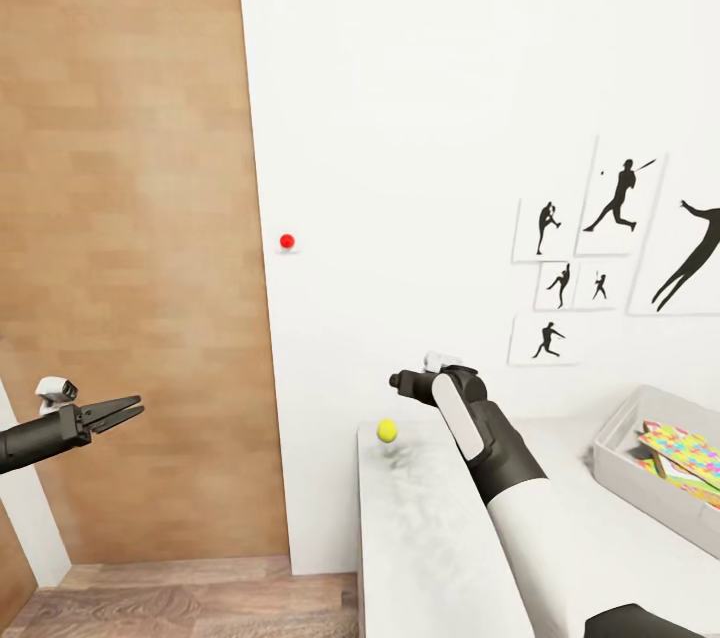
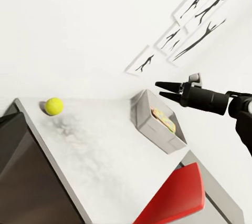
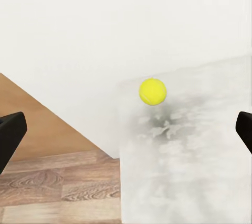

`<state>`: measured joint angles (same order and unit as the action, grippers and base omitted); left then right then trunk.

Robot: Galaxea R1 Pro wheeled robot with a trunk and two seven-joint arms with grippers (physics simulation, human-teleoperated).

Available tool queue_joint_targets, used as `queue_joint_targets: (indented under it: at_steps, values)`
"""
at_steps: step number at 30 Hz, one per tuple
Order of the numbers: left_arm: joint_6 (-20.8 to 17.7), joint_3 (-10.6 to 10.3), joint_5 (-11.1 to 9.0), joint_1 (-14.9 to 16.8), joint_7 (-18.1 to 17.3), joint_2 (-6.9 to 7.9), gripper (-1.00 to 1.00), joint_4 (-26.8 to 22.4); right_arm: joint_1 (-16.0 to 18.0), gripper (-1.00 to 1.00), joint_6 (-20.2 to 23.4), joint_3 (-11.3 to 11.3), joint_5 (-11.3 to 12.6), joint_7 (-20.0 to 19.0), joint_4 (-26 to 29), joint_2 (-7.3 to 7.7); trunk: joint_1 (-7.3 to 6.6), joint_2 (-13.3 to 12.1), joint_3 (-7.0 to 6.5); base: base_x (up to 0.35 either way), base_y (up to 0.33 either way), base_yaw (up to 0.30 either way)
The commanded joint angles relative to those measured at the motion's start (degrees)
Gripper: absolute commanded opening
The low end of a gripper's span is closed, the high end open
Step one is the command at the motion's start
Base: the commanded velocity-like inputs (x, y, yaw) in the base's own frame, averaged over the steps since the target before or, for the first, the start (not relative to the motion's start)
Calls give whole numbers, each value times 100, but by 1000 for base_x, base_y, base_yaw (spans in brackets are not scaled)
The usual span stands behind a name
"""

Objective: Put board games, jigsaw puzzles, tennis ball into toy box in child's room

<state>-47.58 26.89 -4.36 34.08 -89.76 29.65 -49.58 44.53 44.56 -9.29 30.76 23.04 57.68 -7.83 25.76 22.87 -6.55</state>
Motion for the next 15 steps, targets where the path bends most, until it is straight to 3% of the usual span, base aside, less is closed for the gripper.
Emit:
queue_joint_targets:
  at_steps: [1, 15]
  values:
    - [-60, 1, 5, 2, -24, 3, 100, 1, 4, 100, 14, -7, 39, 56, 5, 6, 2, 5, 9, 20, 12, 0]
    - [-59, 0, 5, 2, -24, -2, 100, 1, 18, 100, 29, 54, 55, 4, -11, 87, 2, 5, 90, 4, 34, 0]
